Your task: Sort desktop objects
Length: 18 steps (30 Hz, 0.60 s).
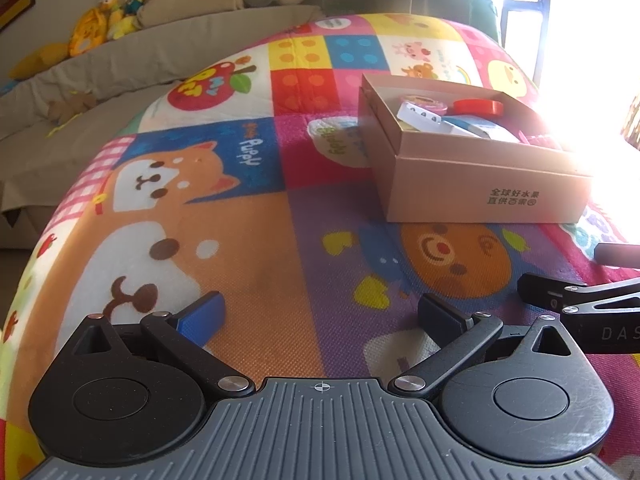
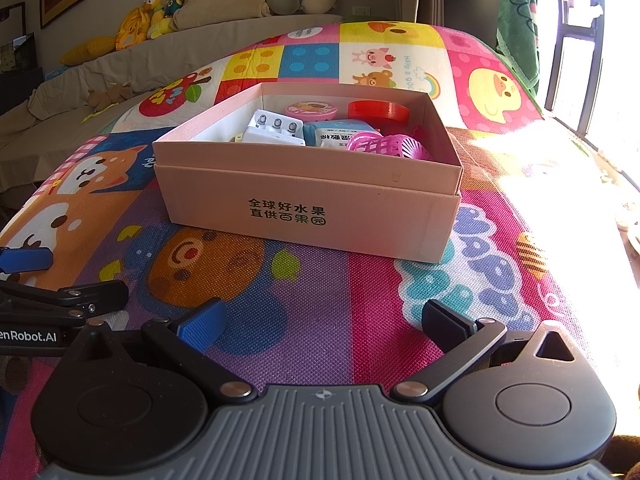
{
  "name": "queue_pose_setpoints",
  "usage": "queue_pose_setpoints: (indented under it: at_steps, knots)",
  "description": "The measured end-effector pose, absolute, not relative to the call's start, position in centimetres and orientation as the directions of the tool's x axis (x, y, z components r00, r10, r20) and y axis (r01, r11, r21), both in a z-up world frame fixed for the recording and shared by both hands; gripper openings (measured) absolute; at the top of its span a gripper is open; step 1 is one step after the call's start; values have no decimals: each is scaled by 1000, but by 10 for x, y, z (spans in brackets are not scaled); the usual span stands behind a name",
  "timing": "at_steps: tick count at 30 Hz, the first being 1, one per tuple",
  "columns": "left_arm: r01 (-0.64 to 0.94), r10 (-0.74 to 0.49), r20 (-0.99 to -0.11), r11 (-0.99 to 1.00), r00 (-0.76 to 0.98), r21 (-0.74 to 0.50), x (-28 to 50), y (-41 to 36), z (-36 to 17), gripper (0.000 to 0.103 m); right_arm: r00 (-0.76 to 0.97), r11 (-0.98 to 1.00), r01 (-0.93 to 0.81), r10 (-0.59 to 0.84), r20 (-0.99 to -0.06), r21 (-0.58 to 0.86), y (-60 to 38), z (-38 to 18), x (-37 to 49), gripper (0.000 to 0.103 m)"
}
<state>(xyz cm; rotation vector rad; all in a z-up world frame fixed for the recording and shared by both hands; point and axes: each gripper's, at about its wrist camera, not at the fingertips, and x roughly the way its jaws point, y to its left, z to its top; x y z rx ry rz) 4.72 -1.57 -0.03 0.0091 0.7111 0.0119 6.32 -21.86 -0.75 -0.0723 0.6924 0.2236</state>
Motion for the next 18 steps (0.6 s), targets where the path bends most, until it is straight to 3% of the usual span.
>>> queue_pose_setpoints:
  at_steps: [18]
  knots:
    - [-7,9,-652,1000,758,6,47,-16,0,103,747,974,-228,180,-640,8,-219,-8,63,103]
